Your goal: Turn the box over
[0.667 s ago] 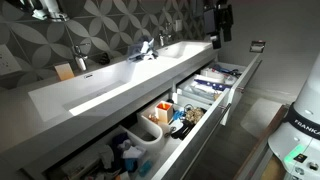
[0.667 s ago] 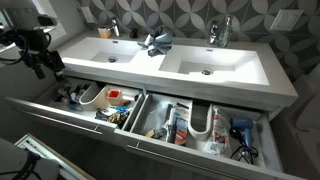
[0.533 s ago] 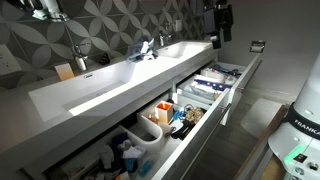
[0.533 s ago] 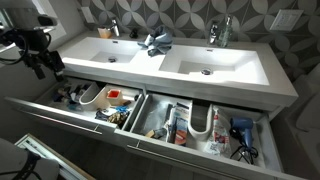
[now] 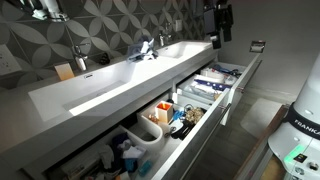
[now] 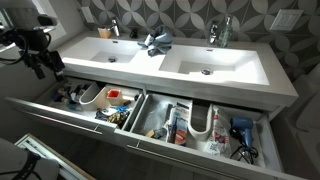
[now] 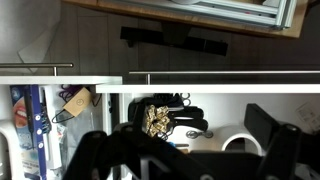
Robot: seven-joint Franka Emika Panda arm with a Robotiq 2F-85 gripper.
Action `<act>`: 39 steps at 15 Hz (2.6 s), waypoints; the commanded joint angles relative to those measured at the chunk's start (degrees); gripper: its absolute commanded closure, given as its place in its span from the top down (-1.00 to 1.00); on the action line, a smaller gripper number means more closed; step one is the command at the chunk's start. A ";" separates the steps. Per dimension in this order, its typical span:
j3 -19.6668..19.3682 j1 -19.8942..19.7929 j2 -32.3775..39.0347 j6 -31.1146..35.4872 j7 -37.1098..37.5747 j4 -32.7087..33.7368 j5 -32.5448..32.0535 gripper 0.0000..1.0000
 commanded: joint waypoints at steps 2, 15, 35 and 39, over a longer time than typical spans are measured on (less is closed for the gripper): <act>-1.36 -2.11 -0.41 0.05 2.99 0.51 -1.32 1.00; -18.52 -20.56 5.79 4.82 3.63 14.28 -11.12 1.00; -21.45 -21.70 20.48 15.94 -0.47 18.01 -15.60 1.00; -20.55 -22.10 25.12 22.90 0.85 12.98 -22.22 1.00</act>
